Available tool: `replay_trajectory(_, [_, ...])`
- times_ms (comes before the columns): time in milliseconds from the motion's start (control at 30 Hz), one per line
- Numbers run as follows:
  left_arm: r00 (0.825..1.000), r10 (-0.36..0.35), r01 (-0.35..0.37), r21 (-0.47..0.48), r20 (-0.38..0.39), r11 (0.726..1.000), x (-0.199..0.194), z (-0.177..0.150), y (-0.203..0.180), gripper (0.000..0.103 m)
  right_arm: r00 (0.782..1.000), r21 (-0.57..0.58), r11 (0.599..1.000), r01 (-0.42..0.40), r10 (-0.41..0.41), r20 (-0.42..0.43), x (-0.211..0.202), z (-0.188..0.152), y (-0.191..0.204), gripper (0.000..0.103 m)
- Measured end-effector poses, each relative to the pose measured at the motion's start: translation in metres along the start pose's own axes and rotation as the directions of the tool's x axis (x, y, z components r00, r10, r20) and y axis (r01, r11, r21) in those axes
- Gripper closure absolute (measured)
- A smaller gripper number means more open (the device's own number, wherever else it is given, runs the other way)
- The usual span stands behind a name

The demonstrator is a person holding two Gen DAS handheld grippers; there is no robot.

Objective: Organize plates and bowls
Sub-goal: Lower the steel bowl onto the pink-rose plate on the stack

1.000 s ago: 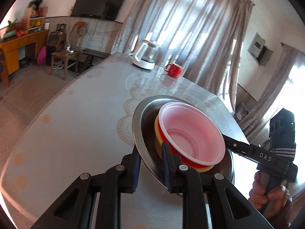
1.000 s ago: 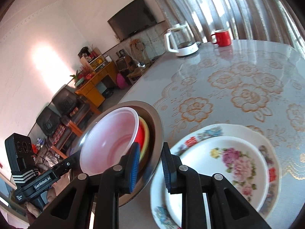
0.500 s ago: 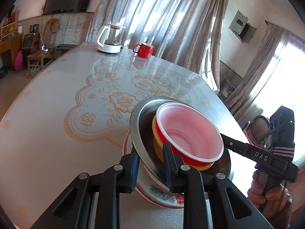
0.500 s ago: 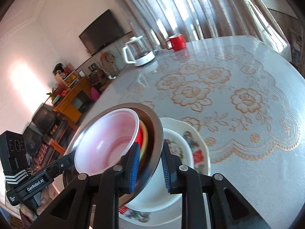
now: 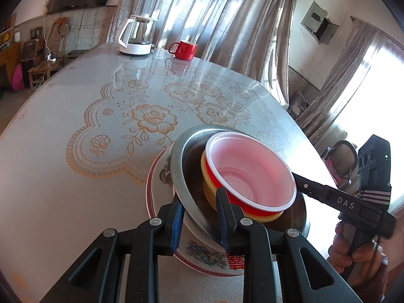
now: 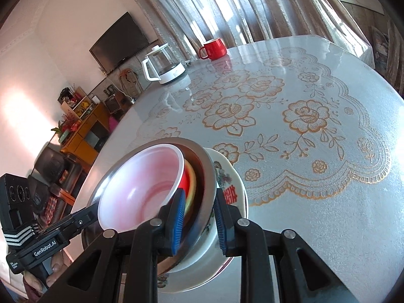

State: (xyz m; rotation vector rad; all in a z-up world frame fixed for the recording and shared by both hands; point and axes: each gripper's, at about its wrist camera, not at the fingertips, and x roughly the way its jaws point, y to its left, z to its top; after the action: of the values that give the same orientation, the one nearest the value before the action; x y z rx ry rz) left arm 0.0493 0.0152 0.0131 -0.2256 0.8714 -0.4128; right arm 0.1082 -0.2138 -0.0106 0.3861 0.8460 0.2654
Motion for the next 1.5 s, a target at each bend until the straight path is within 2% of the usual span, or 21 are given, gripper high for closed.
replay_trajectory(233, [0.999, 0.02, -0.02, 0.005, -0.035, 1.0, 0.009, -0.009, 0.0, 0.08, 1.0, -0.005, 1.0, 0.013, -0.013, -0.015, 0.004, -0.006, -0.003, 0.081])
replay_trajectory(533, [0.999, 0.003, -0.003, -0.006, -0.046, 1.0, 0.005, -0.011, 0.001, 0.08, 1.0, -0.01, 1.0, 0.017, -0.018, -0.016, 0.004, -0.006, 0.0, 0.081])
replay_trajectory(1500, [0.996, 0.093, -0.094, 0.018, 0.009, 0.995, -0.003, -0.013, -0.003, 0.077, 0.998, -0.004, 0.999, 0.047, -0.048, -0.039, 0.007, -0.011, 0.008, 0.081])
